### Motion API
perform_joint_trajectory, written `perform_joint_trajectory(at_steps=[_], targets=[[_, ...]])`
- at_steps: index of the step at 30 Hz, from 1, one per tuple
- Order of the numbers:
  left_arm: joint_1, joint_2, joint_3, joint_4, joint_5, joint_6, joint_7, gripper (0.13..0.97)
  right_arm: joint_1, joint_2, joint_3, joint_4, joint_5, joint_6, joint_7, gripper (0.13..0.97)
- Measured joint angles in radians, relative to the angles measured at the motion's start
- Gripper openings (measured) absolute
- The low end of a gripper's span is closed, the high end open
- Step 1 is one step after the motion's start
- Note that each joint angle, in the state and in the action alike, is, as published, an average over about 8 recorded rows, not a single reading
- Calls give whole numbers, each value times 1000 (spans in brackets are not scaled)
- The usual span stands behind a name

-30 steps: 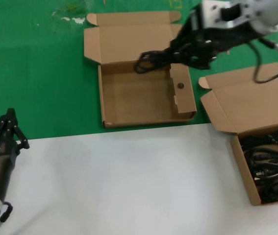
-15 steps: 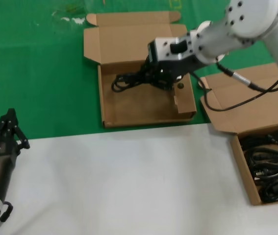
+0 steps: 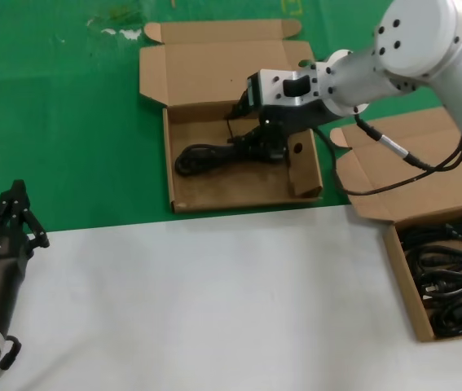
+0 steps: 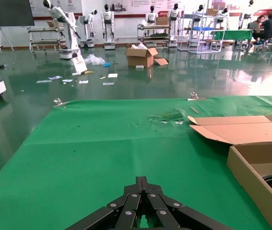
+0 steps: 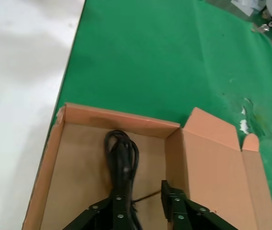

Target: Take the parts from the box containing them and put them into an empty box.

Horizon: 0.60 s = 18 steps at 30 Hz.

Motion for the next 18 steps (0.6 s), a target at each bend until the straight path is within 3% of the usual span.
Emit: perform_joint_trajectory(at_steps=[10, 18], targets=[[0, 0, 0, 0, 0, 0, 0, 140, -86, 138, 57, 284, 23, -36, 150, 342], [0, 0, 0, 0, 0, 0, 0, 140, -232, 269, 149, 558, 68, -23, 312, 519]])
